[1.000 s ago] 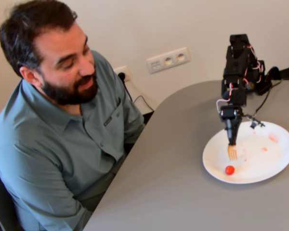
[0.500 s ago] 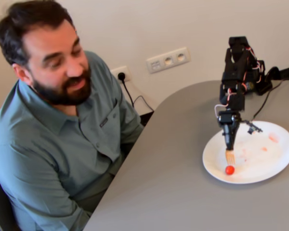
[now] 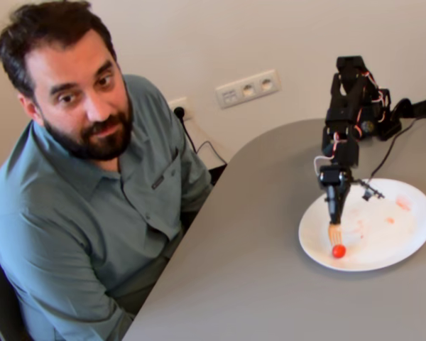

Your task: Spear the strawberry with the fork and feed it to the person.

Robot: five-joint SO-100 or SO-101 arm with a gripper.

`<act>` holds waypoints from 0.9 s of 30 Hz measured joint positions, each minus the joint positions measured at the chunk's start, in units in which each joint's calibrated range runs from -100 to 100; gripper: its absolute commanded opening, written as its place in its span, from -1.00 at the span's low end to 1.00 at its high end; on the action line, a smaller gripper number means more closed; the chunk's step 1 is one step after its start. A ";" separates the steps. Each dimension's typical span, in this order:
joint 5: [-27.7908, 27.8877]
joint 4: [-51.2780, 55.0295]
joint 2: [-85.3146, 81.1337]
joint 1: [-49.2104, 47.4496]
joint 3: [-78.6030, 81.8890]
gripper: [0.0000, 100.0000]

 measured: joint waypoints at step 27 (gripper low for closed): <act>-2.19 1.89 5.65 1.09 -1.45 -0.97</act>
